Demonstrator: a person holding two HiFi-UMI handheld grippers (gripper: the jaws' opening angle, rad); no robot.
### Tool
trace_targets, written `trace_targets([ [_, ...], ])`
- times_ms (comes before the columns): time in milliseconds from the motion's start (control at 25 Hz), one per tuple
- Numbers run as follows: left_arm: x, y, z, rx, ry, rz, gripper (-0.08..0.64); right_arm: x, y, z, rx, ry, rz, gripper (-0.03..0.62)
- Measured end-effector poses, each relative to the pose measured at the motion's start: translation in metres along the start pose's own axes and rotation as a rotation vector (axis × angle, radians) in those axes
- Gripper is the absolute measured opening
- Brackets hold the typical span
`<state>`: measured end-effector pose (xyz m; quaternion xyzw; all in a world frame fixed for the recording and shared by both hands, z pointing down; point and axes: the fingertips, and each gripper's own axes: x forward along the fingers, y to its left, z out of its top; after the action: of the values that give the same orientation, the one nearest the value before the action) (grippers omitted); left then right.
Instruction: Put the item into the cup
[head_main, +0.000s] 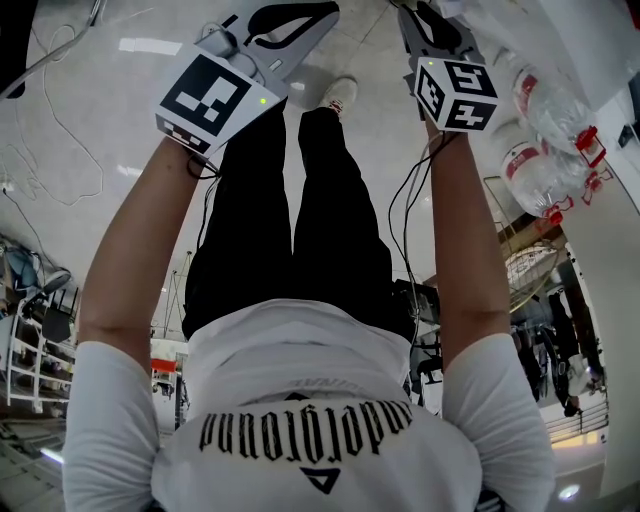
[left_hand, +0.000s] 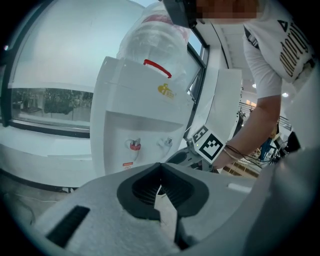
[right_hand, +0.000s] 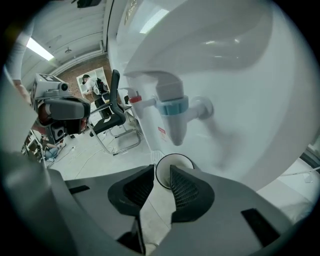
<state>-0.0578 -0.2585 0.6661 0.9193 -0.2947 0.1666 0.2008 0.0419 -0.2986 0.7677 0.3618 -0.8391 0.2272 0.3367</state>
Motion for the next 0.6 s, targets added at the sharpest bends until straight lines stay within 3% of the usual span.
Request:
trace_targets([
  [320, -0.009, -0.003, 0.022, 0.001, -0.030, 0.032, 0.012, -0.018, 0.012, 0.018, -0.010, -0.023, 0.012, 0.071],
  [600, -0.023, -0.017, 0.053, -0.015, -0.069, 0.033, 0.012, -0.051, 0.036, 0.043, -0.036, -0.048, 0.032, 0.021],
])
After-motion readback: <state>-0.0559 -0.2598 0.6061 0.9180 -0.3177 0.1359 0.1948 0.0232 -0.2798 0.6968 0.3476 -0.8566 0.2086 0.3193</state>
